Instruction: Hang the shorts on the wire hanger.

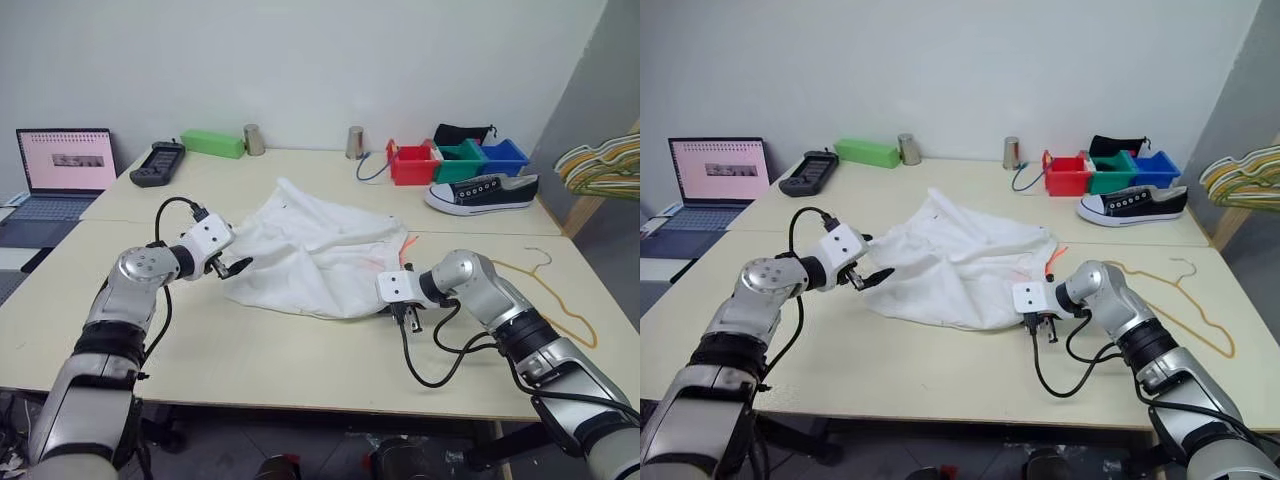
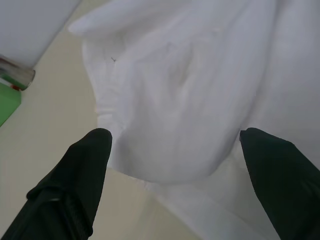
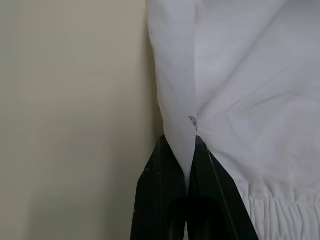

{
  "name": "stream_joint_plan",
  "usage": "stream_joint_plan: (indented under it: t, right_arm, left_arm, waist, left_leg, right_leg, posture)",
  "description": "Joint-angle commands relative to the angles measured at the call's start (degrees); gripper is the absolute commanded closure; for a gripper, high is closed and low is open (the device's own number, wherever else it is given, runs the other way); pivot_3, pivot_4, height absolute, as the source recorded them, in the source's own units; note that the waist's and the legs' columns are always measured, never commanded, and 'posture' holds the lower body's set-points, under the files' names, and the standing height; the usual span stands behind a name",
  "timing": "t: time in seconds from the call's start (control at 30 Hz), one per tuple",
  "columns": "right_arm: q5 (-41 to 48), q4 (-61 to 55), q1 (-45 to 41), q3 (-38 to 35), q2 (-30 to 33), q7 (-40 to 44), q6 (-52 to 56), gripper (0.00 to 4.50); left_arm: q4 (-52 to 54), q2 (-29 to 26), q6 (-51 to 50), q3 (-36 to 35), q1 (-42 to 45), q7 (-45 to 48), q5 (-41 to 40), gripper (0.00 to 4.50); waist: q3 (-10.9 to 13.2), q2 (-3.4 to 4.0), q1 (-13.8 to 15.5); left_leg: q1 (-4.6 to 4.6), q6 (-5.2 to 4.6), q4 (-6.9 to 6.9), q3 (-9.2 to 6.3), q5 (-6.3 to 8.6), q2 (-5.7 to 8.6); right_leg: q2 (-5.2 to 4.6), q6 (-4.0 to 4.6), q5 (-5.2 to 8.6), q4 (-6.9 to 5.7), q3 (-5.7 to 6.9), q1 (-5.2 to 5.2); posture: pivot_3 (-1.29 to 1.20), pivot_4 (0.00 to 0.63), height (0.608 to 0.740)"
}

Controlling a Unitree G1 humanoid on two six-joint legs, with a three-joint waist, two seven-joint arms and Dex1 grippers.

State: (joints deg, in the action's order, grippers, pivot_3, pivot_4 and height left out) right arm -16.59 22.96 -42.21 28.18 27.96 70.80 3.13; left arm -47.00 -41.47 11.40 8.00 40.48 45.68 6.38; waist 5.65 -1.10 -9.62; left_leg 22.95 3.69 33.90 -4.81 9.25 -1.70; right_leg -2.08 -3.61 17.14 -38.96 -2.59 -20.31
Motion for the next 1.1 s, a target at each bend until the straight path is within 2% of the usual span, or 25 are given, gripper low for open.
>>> stream_joint_plan:
  t: [0.03, 0.1, 0.13, 0.3, 0.37, 0.57, 0.73, 0.83, 1.0, 1.1]
  right_arm:
    - [0.96, -1.99, -0.33, -1.27, 0.30, -0.48, 0.62, 4.50]
    - [1.03, -2.14, -0.22, -1.34, 0.33, -0.66, 0.94, 4.50]
    - [1.07, -2.25, -0.19, -1.34, 0.34, -0.70, 1.08, 4.50]
    - [1.25, -1.80, -0.69, -1.28, -0.14, -1.16, 1.57, 4.50]
    - [1.25, -1.63, -0.85, -1.24, -0.28, -1.35, 1.64, 4.50]
    - [1.87, -1.78, -0.79, -1.71, 0.19, -1.34, 1.87, 4.50]
    - [3.68, -3.83, -0.39, -2.42, 0.93, -0.39, 3.39, 4.50]
    - [4.75, -6.72, 0.57, -2.75, 1.86, 0.74, 4.69, 4.50]
    - [6.05, -12.43, 3.96, -2.59, 4.25, 2.63, 7.30, 4.50]
    - [5.74, -12.68, 5.20, -2.74, 5.48, 2.39, 7.34, 4.50]
  left_arm:
    - [-5.76, 0.07, 4.99, 0.23, 3.79, 0.33, 1.53, 0.33]
    - [-8.03, 0.40, 6.06, -0.14, 5.13, 1.28, 1.18, 0.59]
    - [-8.77, 0.50, 6.45, -0.31, 5.57, 1.78, 0.99, 0.94]
    - [-9.31, 1.11, 7.74, -1.78, 6.46, 3.88, -1.06, 1.90]
    - [-6.63, 0.43, 6.51, -3.08, 5.69, 6.71, -3.26, 2.18]
    - [6.13, -6.22, -3.27, -7.43, 0.23, 16.53, -9.47, 3.59]
    - [16.71, -12.75, -14.55, -9.81, -5.68, 25.54, -15.18, 3.59]
    - [19.59, -16.14, -19.78, -10.36, -7.55, 30.20, -17.00, 3.59]
    - [16.93, -18.45, -19.01, -8.19, -8.92, 33.95, -14.95, 3.59]
    - [13.22, -17.95, -15.33, -7.41, -8.62, 31.97, -12.26, 3.59]
  waist:
    - [0.00, 0.00, -0.26]
    - [0.00, 0.00, -0.41]
    - [0.00, 0.00, -0.44]
    - [0.00, 0.00, -0.53]
    - [0.00, 0.00, -0.74]
    - [0.01, 0.01, -1.89]
    - [0.02, 0.03, -2.75]
    - [0.02, 0.01, -2.84]
    - [0.01, 0.01, -2.50]
    - [0.01, 0.01, -2.40]
  left_leg:
    - [0.00, 0.00, 0.00, 0.00, 0.00, 0.00]
    - [0.02, 0.00, 0.00, -0.01, 0.00, 0.00]
    - [0.04, 0.00, -0.01, -0.01, 0.00, 0.00]
    - [0.04, 0.01, 0.00, -0.01, 0.00, 0.00]
    - [0.03, 0.01, 0.00, -0.01, 0.00, 0.00]
    - [0.05, 0.01, -0.03, -0.02, 0.01, -0.01]
    - [0.03, 0.01, -0.13, -0.02, 0.01, -0.02]
    - [0.03, 0.01, -0.12, -0.03, 0.01, -0.03]
    - [0.03, 0.02, -0.12, -0.07, 0.01, -0.03]
    - [0.03, 0.02, -0.12, -0.05, 0.01, -0.03]
  right_leg:
    - [0.00, 0.00, 0.00, 0.00, 0.00, 0.00]
    - [0.00, -0.01, 0.00, 0.00, 0.01, -0.03]
    - [0.00, -0.01, 0.00, 0.00, 0.01, -0.04]
    - [-0.01, -0.01, 0.00, 0.00, 0.01, -0.03]
    - [-0.01, -0.01, 0.00, 0.00, 0.01, -0.03]
    - [-0.01, -0.01, 0.00, -0.01, 0.01, -0.04]
    - [-0.01, 0.02, 0.02, -0.03, -0.01, -0.08]
    - [-0.02, 0.03, 0.03, -0.03, 0.01, -0.07]
    - [-0.02, 0.06, 0.05, -0.03, 0.05, -0.07]
    - [-0.03, 0.07, 0.06, -0.03, 0.04, -0.09]
  posture:
    - [-0.16, 0.031, 0.740]
    - [-0.16, 0.032, 0.740]
    - [-0.16, 0.033, 0.740]
    - [-0.16, 0.032, 0.740]
    - [-0.16, 0.034, 0.740]
    - [-0.15, 0.034, 0.740]
    - [-0.15, 0.029, 0.740]
    - [-0.14, 0.025, 0.740]
    - [-0.15, 0.018, 0.740]
    - [-0.15, 0.015, 0.740]
